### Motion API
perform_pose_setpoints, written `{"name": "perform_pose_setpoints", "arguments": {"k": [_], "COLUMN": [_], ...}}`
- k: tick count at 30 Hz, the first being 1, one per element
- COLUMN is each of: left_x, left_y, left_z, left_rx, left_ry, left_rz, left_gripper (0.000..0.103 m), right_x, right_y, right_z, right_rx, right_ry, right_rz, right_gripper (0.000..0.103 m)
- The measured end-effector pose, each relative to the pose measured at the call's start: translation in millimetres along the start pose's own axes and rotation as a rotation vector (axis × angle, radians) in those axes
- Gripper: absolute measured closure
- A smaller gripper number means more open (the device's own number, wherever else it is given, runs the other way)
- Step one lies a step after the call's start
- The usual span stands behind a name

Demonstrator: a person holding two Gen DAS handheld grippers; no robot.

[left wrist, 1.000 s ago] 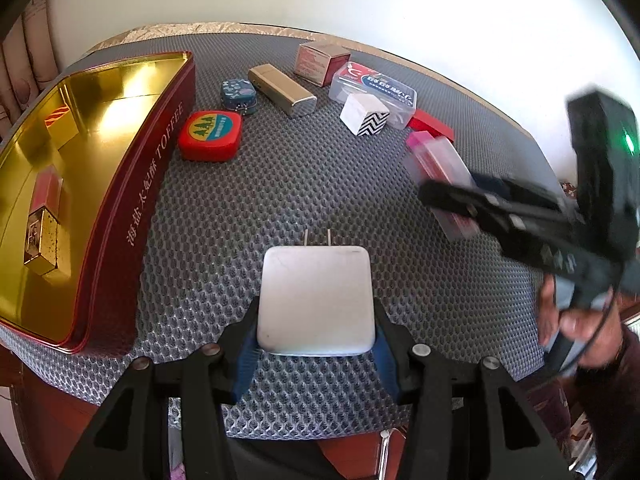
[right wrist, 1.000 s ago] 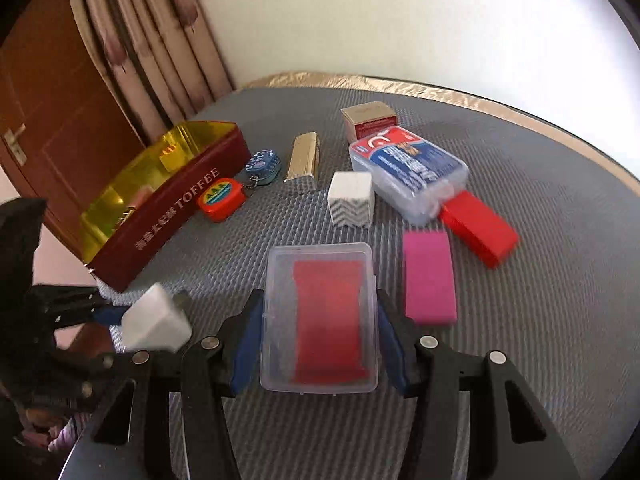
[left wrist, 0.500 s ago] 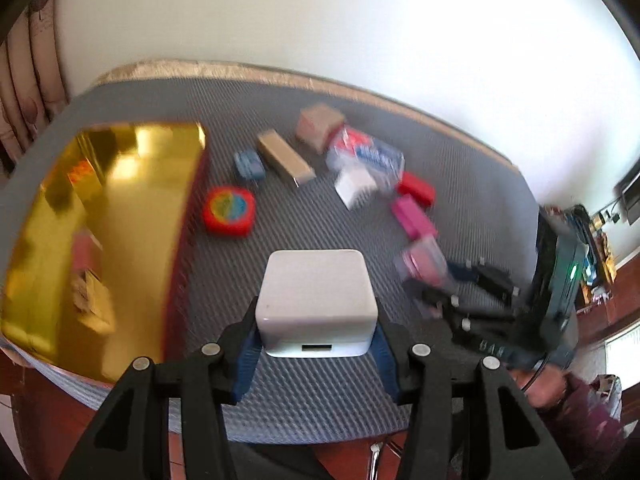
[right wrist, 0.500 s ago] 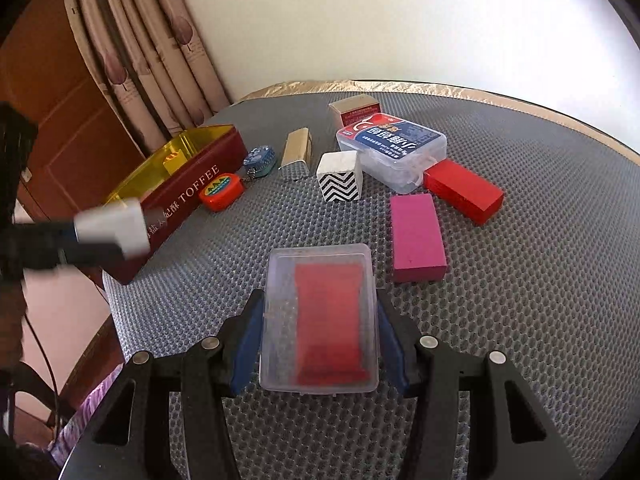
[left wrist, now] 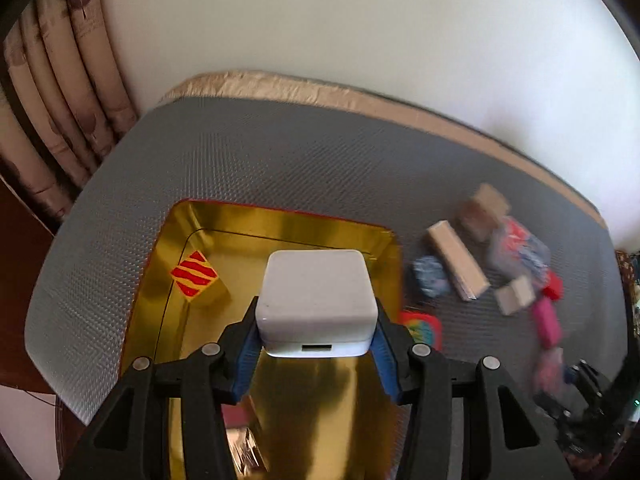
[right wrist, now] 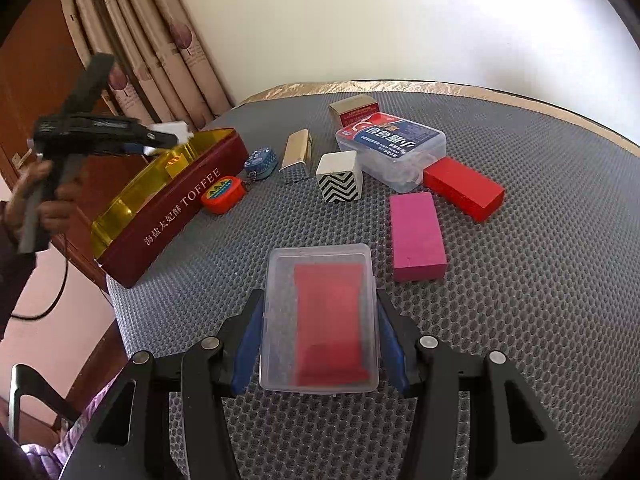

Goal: Organize rigid objects
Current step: 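Place the white charger into the tin and open the left gripper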

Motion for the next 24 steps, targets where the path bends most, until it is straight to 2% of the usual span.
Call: {"name": "perform_pose_setpoints", "arguments": {"k": [5,13,15,21,23,24], "left_x": [-29.7,-48.2,-49.0,-18.2,-4.4,8.8], "left_y": [18.3,20.4,21.0,21.3,23.6,24.8], "left_z": [-7.5,-3.4,-2.4,-2.2,-1.4,3.3], "left_rx": [0.014,0.002,0.004,-0.036,-0.015,0.005], "left_ry": [0.016,0.058,0.066,-0.047,-0.07,-0.088], "left_rz": [-0.069,-0.113,-0.149,-0.254,-0.246,-0.211], "left_gripper": [0.053,0.053,0.052,0.051,0.051,0.051], "right_x": [-0.9,-2.4,-2.1,-3.8,-5.5,-6.7], "right_y": [0.1,-0.3,-0.7,0.1,0.8,1.3], "right_z": [0.0,-0.6,-1.0,-1.7,-1.4,-1.7], "right_rx": [-0.002,-0.007,-0.005,0.004,0.01,0.012], "right_ry": [0.006,0.013,0.014,0.022,0.025,0.029], "right_rz": [-0.008,-0.015,-0.015,-0.003,0.004,0.006], "right_gripper": [0.053,0.053,0.053,0.053,0.053,0.053]}}
Point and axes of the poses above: each gripper's, at about its wrist camera, not at the fingertips, and x roughly against the way its jaws point, y to its left, z to its underside, the point moved 2 cm from there along -x, roughly the way its jaws point, and after that the axes turned 6 degrees about y, right-handed, at the moved point
